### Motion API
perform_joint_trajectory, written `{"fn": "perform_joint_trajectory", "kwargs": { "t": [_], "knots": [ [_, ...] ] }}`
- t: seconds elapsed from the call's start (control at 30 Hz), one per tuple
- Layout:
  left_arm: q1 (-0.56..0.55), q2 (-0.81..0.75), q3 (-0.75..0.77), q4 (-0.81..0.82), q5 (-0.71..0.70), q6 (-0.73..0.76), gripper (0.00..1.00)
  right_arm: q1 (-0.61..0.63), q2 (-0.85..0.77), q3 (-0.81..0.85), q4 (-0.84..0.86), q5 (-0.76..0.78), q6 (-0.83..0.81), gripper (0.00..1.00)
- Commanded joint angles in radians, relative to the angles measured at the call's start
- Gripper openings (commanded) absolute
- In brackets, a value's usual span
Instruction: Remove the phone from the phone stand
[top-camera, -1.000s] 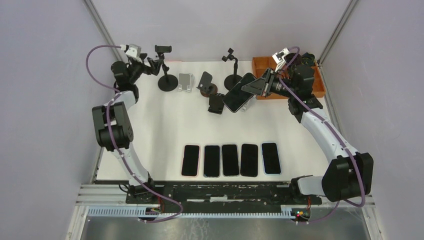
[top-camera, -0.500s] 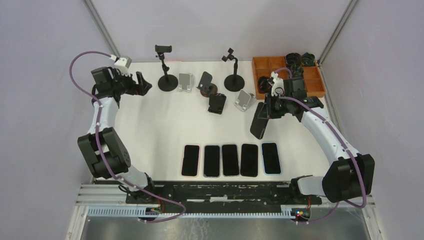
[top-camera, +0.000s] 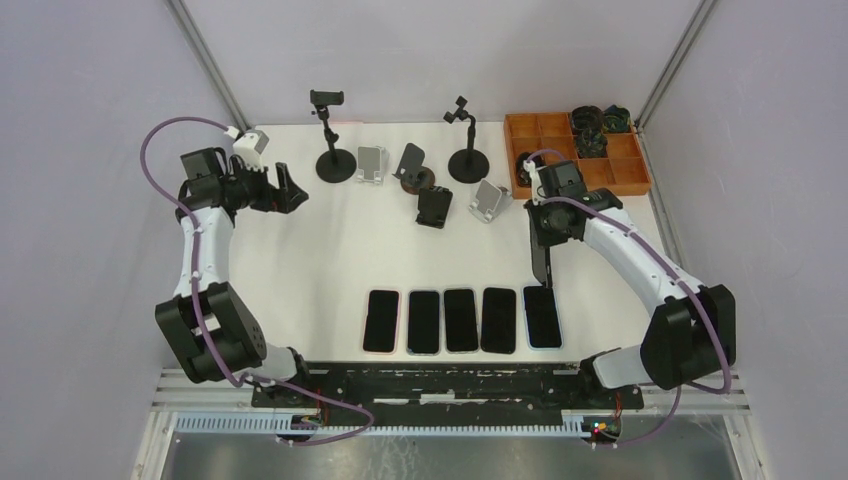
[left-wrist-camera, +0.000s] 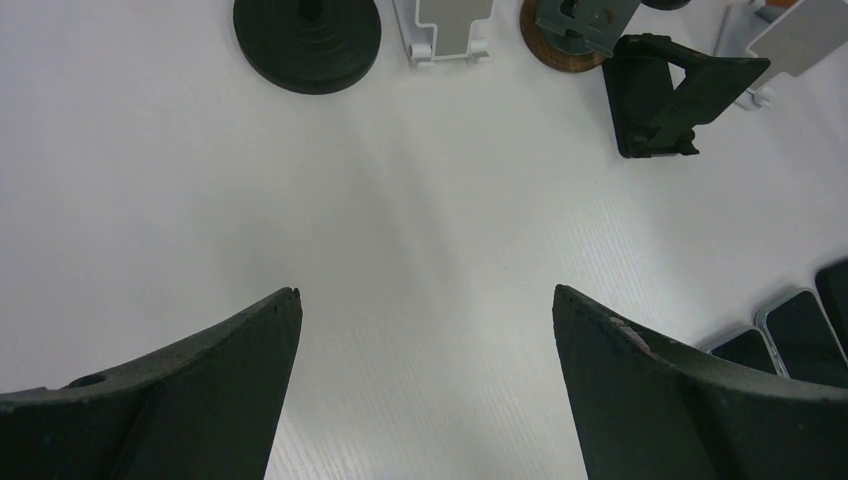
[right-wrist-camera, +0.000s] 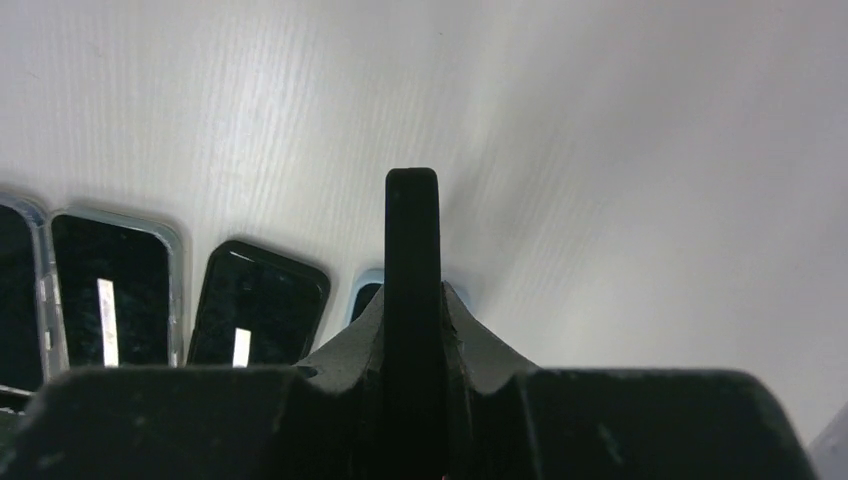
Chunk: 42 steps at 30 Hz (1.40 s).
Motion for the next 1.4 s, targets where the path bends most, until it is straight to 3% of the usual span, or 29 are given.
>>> {"fn": "perform_joint_trajectory", "kwargs": {
  "t": [0.0,0.23,0.4,0.5,0.6,0.73,0.83,1.03,1.2,1.37],
  "knots": [
    [0.004,-0.060,-0.020,-0.012,0.035,0.053,1.00,0.002,0.037,0.044,0.147,-0.164,0.028,0.00],
    [0.003,-0.072,-0.051,-0.014,0.055,0.070,1.00,-0.028,0.127,0.077,0.302,-0.441,0.094,0.00],
    [0.004,-0.055,-0.043,-0.030,0.074,0.063,1.00,-0.106,0.137,-0.148,0.716,-0.687,0.273,0.00],
    [0.004,-0.057,-0.044,-0.041,0.081,0.069,1.00,-0.136,0.162,-0.249,0.918,-0.748,0.368,0.00],
    [0.005,-0.059,-0.044,-0.051,0.077,0.079,1.00,-0.139,0.202,-0.248,0.880,-0.718,0.333,0.00],
    [0.004,-0.051,-0.041,-0.052,0.077,0.078,1.00,-0.131,0.169,-0.259,0.809,-0.507,0.211,0.00],
    [0.005,-0.042,-0.031,-0.052,0.084,0.070,1.00,-0.129,0.147,-0.293,0.810,-0.440,0.177,0.00],
    [0.005,-0.041,-0.024,-0.056,0.123,0.057,1.00,-0.128,0.144,-0.327,0.853,-0.515,0.221,0.00],
    [0.002,-0.022,-0.017,-0.094,0.149,0.059,1.00,-0.128,0.083,-0.160,0.693,-0.559,0.216,0.00],
    [0.003,-0.004,-0.023,-0.122,0.152,0.084,1.00,-0.129,0.043,-0.005,0.410,-0.507,0.131,0.00]
  ]
}}
